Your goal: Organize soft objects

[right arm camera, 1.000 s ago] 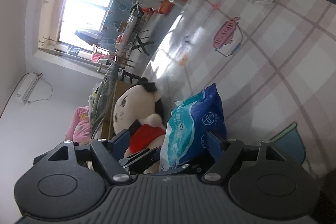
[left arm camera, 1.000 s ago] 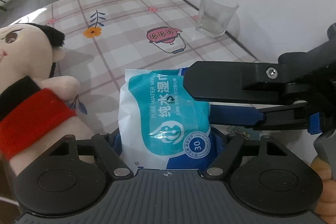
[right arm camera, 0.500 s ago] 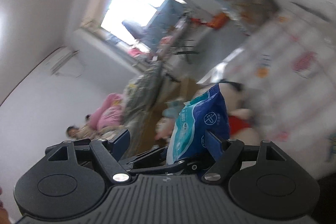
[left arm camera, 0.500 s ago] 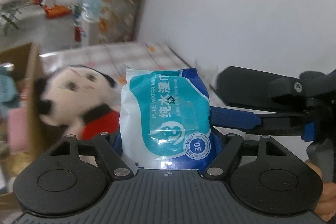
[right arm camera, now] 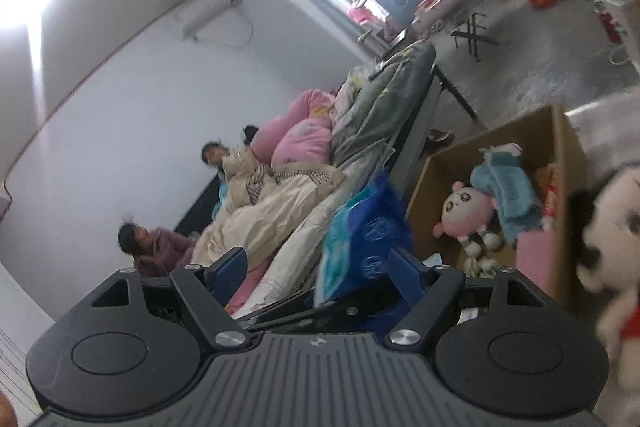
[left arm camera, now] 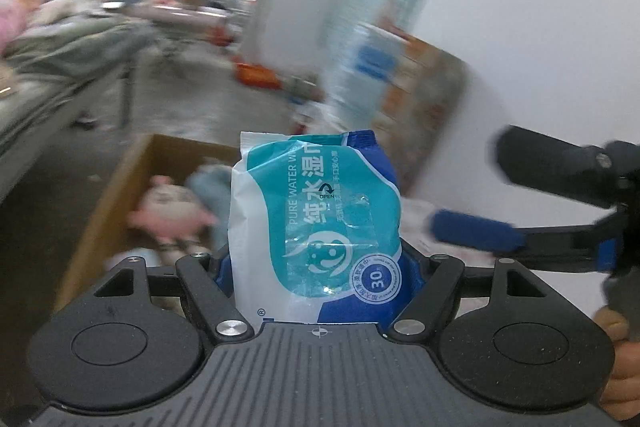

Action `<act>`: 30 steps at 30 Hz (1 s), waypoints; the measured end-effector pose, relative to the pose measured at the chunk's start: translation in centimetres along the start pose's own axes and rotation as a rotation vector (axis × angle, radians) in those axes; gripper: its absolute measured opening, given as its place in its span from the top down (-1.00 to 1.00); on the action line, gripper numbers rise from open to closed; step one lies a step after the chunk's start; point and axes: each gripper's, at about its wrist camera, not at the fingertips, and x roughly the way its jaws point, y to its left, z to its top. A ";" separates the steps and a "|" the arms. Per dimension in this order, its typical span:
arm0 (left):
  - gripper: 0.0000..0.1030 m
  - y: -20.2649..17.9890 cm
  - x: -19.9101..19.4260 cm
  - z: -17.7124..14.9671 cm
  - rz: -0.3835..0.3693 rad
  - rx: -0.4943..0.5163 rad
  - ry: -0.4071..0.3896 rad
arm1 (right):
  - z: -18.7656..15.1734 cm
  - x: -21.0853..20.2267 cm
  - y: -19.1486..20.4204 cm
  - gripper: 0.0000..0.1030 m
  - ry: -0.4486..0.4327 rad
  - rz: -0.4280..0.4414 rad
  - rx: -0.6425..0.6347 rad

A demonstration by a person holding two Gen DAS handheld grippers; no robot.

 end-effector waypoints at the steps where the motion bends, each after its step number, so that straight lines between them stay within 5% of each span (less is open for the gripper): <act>1: -0.43 1.3 0.3 0.3 0.028 -0.026 -0.013 | 0.6 0.7 -0.1 -0.25 0.000 -0.016 -0.011; 7: -0.43 7.7 1.6 1.8 0.169 -0.134 -0.066 | 3.5 6.6 -2.3 -0.19 0.093 -0.216 -0.079; 12: -0.43 10.6 2.9 2.6 0.241 -0.180 -0.091 | 3.1 15.1 -5.7 0.17 0.365 -0.382 -0.156; 21: -0.43 13.2 4.8 2.1 0.241 -0.240 -0.052 | -2.5 27.2 -8.4 0.38 0.737 -0.523 -0.459; 24: -0.44 13.6 5.2 2.0 0.239 -0.240 -0.046 | -4.0 29.1 -9.7 0.44 0.811 -0.559 -0.498; 27: -0.44 13.7 5.4 2.1 0.239 -0.234 -0.045 | -5.1 29.6 -10.6 0.86 0.848 -0.590 -0.526; 30: -0.43 13.7 5.5 2.2 0.239 -0.236 -0.045 | -5.4 29.0 -10.6 1.00 0.822 -0.583 -0.545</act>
